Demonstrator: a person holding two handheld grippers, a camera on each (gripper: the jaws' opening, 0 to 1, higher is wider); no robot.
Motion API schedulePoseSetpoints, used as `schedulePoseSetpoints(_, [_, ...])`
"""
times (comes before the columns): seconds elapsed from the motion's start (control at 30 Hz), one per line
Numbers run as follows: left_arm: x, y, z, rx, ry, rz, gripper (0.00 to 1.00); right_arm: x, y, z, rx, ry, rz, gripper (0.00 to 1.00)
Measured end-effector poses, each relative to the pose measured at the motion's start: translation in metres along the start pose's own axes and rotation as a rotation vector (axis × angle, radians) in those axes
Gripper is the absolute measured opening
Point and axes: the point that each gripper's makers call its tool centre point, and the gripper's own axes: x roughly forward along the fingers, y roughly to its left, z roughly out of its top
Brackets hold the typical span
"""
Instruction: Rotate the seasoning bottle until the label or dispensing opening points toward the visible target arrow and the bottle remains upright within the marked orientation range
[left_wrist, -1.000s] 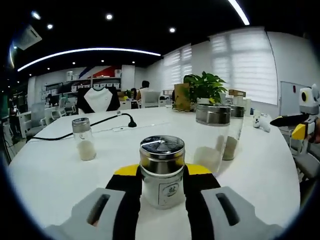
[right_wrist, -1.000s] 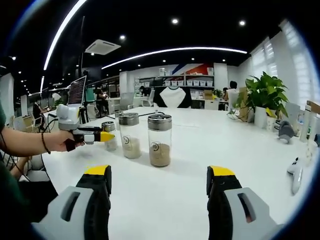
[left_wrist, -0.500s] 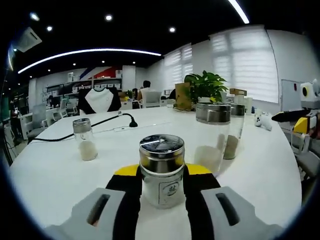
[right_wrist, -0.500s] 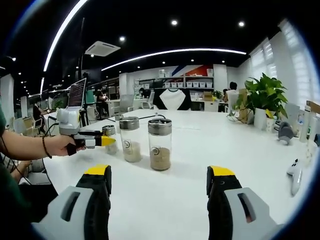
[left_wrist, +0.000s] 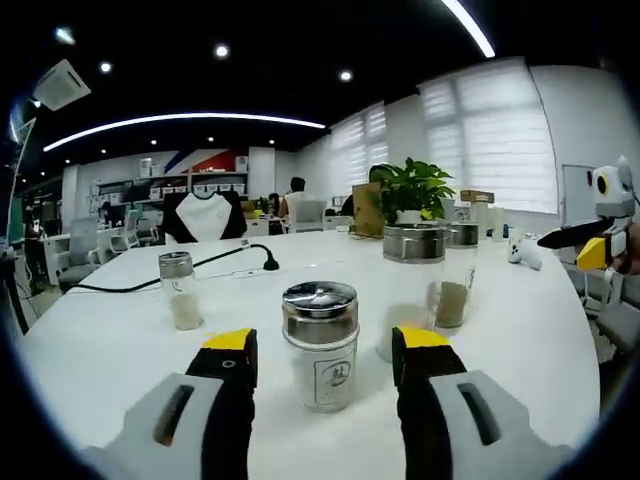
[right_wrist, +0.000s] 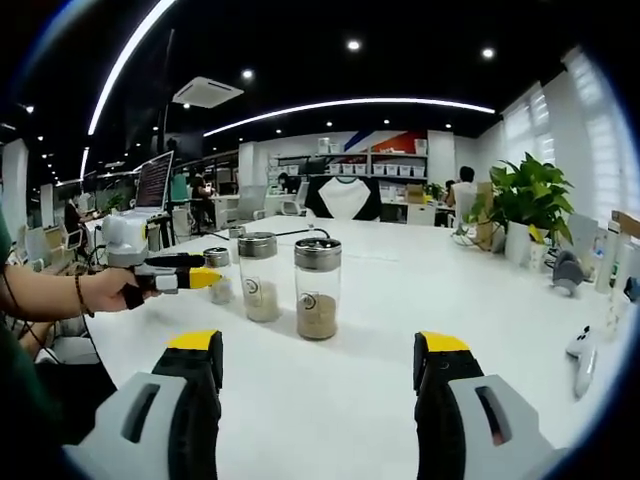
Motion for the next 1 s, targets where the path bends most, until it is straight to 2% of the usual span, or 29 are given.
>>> schedulePoseSetpoints(0.07, [-0.012,0.003,0.01,0.008,-0.022,0.019,0.57,-0.001,0.0,0.001,-0.001,-0.005,-0.004,0.8])
schedulePoseSetpoints(0.13, [-0.021,0.002,0.019,0.046,-0.036,0.026,0.6,0.0,0.001,0.002,0.001,-0.008,-0.004,0.8])
schedulePoseSetpoints(0.27, [-0.044,0.002,0.032,0.098,-0.023,0.052,0.63,0.001,0.004,0.001,-0.003,-0.004,0.002,0.8])
schedulePoseSetpoints(0.37, [-0.054,-0.004,0.03,0.159,0.02,0.027,0.65,0.002,0.005,0.001,0.0,-0.008,0.001,0.8])
schedulePoseSetpoints(0.43, [-0.062,-0.006,0.037,0.145,-0.007,0.042,0.68,0.004,0.006,-0.001,0.006,-0.006,0.005,0.8])
schedulePoseSetpoints(0.5, [-0.068,-0.011,0.044,0.12,-0.038,0.028,0.69,0.005,0.008,-0.001,0.014,-0.008,0.007,0.8])
schedulePoseSetpoints(0.63, [-0.08,-0.009,0.047,0.151,-0.025,0.059,0.7,0.006,0.011,-0.002,0.018,-0.009,0.011,0.8])
schedulePoseSetpoints(0.77, [-0.089,-0.005,0.053,0.089,-0.059,0.071,0.71,0.007,0.013,-0.001,0.009,-0.008,0.015,0.8])
schedulePoseSetpoints(0.83, [-0.092,0.005,0.053,0.028,-0.066,0.124,0.71,0.007,0.012,-0.001,0.008,-0.008,0.012,0.8])
schedulePoseSetpoints(0.87, [-0.092,0.008,0.058,0.0,-0.098,0.131,0.73,0.008,0.011,-0.002,0.011,-0.003,0.01,0.8])
schedulePoseSetpoints(0.93, [-0.093,0.01,0.062,0.02,-0.102,0.11,0.73,0.009,0.011,-0.001,0.015,-0.005,0.012,0.8])
schedulePoseSetpoints(1.0, [-0.094,0.015,0.064,0.053,-0.094,0.133,0.74,0.009,0.012,0.0,0.007,-0.007,0.012,0.8])
